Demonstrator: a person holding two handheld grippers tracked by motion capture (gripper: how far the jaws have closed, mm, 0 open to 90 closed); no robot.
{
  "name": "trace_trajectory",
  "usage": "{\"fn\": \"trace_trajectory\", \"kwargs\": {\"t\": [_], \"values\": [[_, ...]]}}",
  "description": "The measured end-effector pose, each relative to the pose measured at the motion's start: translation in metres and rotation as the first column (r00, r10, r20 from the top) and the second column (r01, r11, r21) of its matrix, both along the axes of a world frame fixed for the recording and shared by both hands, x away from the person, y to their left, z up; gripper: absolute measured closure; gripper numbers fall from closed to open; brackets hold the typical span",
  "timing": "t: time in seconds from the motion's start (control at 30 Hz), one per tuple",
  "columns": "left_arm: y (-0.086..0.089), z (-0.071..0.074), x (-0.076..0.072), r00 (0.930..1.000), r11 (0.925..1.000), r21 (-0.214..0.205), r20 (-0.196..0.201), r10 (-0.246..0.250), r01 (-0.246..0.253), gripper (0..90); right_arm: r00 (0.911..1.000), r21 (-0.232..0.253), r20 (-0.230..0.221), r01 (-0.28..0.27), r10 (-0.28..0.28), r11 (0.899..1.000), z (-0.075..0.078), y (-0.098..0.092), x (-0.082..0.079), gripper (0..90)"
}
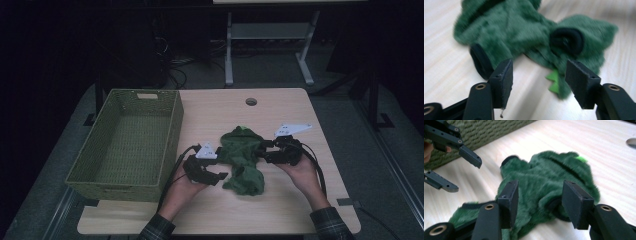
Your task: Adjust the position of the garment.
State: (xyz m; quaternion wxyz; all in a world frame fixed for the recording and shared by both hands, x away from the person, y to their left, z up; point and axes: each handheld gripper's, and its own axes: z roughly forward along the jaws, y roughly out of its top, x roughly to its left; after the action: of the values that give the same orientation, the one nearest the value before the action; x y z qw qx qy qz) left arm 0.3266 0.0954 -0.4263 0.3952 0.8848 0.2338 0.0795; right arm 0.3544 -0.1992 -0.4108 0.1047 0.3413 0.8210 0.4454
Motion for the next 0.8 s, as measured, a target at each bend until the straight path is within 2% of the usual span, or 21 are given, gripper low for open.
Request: {"fn": "trace_trajectory", "kwargs": {"t": [0.07, 0.23, 0.27, 0.43, 0.57, 0.63, 0.7, 0.8], "values": [[-0.003, 0.004, 0.007, 0.9999, 0.9999, 0.004, 0.005, 0.01, -0.01, 40.3, 0.9998, 0.005, -0.012, 0.015, -0.015, 1.0, 0.001, -0.001, 0.004, 47.3], [-0.008, 0.016, 0.025, 0.9983, 0.9988, 0.002, 0.03, 0.049, -0.05, 42.4, 0.9991, -0.002, 0.012, 0.042, -0.042, 0.999, 0.006, -0.003, 0.013, 47.5], [-0.009, 0.018, 0.029, 0.9979, 0.9986, 0.001, 0.037, 0.053, -0.053, 43.6, 0.9991, -0.003, 0.002, 0.043, -0.043, 0.999, 0.008, -0.003, 0.018, 47.5], [-0.011, 0.025, 0.045, 0.9955, 0.9966, -0.021, 0.05, 0.081, -0.08, 46.8, 0.9986, -0.003, 0.017, 0.049, -0.049, 0.999, 0.01, -0.004, 0.029, 50.8], [-0.013, 0.025, 0.057, 0.9941, 0.9954, -0.019, 0.053, 0.094, -0.093, 48.8, 0.9983, -0.015, -0.003, 0.059, -0.059, 0.998, 0.01, -0.003, 0.039, 51.4], [-0.014, 0.024, 0.063, 0.9925, 0.994, -0.013, 0.055, 0.109, -0.109, 50.4, 0.9978, -0.016, 0.002, 0.067, -0.067, 0.998, 0.008, -0.004, 0.044, 52.4], [-0.015, 0.022, 0.071, 0.9899, 0.9917, 0.001, 0.06, 0.128, -0.128, 52.0, 0.997, -0.004, -0.003, 0.078, -0.078, 0.997, 0.005, -0.006, 0.049, 53.2], [-0.016, 0.017, 0.082, 0.9871, 0.989, 0.012, 0.065, 0.146, -0.147, 52.3, 0.9954, -0.02, -0.018, 0.094, -0.094, 0.995, -0.005, -0.008, 0.057, 53.2]]}}
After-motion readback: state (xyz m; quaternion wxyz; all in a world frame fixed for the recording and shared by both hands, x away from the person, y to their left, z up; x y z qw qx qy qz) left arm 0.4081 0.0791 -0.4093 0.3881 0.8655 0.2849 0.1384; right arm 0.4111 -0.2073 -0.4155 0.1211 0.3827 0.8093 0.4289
